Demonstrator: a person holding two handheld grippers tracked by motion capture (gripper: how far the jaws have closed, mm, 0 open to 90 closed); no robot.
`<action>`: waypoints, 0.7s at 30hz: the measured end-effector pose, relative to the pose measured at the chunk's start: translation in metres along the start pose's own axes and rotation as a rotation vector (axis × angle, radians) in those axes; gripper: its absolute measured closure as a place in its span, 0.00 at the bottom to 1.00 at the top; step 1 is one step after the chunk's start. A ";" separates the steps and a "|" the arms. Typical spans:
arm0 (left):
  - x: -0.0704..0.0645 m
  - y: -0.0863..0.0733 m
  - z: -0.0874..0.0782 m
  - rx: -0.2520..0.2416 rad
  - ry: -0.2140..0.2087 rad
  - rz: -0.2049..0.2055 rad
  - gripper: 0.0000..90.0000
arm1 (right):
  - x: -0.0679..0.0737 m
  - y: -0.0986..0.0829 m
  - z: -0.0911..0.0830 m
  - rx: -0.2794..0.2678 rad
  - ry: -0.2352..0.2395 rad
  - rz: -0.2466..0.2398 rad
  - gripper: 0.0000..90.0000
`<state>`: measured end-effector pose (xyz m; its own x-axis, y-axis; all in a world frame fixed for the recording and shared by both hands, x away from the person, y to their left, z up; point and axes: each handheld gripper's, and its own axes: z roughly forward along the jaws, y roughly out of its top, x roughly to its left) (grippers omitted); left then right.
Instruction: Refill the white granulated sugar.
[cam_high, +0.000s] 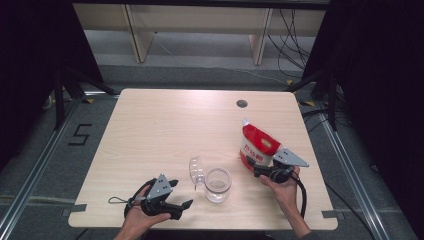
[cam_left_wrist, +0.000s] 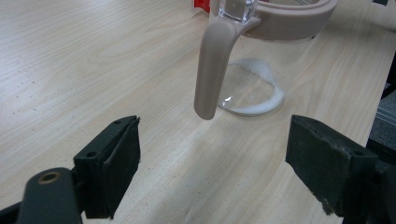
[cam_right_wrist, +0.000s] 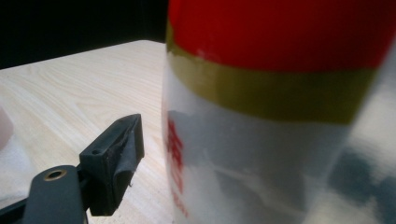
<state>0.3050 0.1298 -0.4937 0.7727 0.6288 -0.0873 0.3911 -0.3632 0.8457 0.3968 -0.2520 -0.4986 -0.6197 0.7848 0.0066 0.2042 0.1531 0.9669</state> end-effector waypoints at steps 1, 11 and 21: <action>0.000 0.000 0.000 -0.002 0.000 0.000 0.19 | 0.002 -0.001 0.000 -0.001 -0.006 0.042 0.23; 0.000 0.000 0.000 -0.004 0.000 0.001 0.20 | -0.004 -0.006 0.003 -0.007 0.004 0.013 0.28; -0.001 -0.001 0.001 -0.003 0.000 -0.003 0.20 | -0.005 -0.010 0.007 -0.037 -0.006 0.025 0.31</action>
<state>0.3043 0.1290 -0.4944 0.7714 0.6300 -0.0896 0.3918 -0.3592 0.8470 0.4031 -0.2535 -0.5095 -0.6100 0.7918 0.0298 0.1917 0.1110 0.9751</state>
